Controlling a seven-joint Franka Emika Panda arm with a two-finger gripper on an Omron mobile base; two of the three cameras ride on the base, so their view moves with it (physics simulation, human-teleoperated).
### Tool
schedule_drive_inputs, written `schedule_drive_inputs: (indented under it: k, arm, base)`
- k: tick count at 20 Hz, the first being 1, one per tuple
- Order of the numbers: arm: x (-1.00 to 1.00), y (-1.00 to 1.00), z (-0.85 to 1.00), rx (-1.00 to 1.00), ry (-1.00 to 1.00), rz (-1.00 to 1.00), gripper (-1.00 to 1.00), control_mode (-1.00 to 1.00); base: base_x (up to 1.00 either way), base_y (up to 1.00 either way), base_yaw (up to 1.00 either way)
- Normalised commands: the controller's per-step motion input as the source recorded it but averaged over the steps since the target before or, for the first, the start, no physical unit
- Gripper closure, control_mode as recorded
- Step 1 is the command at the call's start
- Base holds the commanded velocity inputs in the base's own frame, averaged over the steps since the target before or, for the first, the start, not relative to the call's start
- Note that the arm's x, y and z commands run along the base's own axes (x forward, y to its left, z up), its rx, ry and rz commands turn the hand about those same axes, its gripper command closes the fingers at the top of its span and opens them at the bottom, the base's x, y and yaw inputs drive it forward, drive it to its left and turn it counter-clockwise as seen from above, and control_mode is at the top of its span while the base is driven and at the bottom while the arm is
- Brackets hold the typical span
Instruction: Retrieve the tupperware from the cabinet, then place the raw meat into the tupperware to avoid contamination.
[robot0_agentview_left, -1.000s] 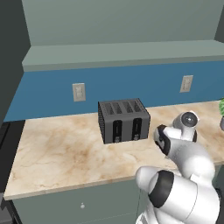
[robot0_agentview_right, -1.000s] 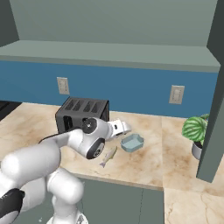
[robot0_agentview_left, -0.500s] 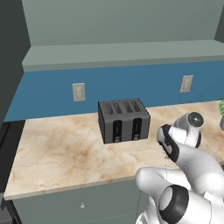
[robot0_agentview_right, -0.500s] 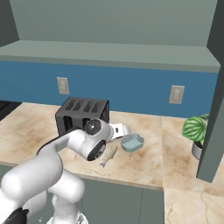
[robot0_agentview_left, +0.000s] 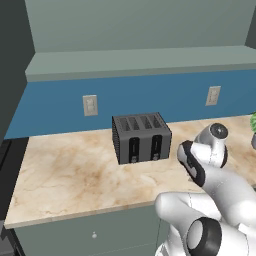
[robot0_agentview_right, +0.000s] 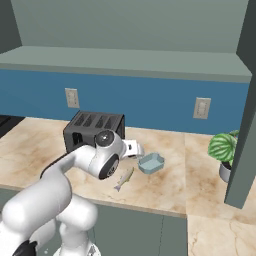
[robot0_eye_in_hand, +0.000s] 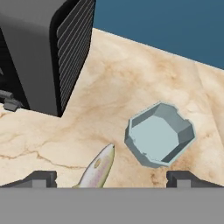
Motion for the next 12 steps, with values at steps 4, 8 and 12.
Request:
schedule_drive_inputs:
  k: [4, 8, 12]
  arm:
    - [0.00, 0.01, 0.00, 0.00, 0.00, 0.00, -1.00, -1.00]
    - [0.00, 0.05, -0.08, 0.00, 0.04, -0.04, -1.00, -1.00]
    - [0.00, 0.11, -0.19, 0.00, 0.09, -0.08, -1.00, -1.00]
  base:
    - [0.00, 0.00, 0.00]
    - [0.00, 0.00, 0.00]
    - [0.00, 0.00, 0.00]
